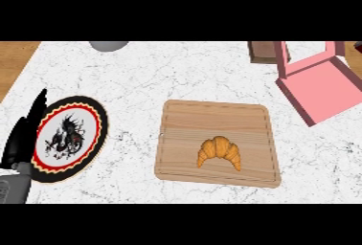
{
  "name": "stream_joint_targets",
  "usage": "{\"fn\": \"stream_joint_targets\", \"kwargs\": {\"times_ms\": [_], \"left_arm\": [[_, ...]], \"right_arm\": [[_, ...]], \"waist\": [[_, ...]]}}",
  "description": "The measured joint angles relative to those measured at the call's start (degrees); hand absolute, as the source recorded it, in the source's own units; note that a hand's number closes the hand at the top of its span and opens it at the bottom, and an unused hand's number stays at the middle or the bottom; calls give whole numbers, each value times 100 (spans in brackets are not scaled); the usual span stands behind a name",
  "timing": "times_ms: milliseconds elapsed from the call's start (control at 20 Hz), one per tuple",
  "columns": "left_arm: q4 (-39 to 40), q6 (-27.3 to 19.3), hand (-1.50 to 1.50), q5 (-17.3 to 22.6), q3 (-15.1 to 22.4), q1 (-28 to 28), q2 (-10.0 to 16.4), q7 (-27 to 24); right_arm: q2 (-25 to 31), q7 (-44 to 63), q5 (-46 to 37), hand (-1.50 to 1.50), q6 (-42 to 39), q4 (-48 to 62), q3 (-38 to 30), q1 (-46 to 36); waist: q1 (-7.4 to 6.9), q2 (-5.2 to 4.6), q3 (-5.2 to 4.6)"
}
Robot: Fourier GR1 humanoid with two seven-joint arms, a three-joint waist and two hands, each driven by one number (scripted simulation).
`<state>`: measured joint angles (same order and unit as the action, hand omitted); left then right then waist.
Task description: Pick the can from the cutting board and place it in the cardboard box
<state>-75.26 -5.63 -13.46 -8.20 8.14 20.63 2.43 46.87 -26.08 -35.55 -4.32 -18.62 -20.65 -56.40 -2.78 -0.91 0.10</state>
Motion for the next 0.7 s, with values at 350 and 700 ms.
{"fn": "stream_joint_targets", "kwargs": {"times_ms": [350, 700], "left_arm": [[-108, -20, 0, -44, 87, 110, -117, 88], [-122, 37, 0, -63, 129, 245, -119, 159]], "right_arm": [[-426, 283, -200, 150, 475, 527, 82, -374], [-684, 839, -247, -150, 887, 996, 11, -440]], "waist": [[-121, -59, 8], [-228, -125, 18]]}}
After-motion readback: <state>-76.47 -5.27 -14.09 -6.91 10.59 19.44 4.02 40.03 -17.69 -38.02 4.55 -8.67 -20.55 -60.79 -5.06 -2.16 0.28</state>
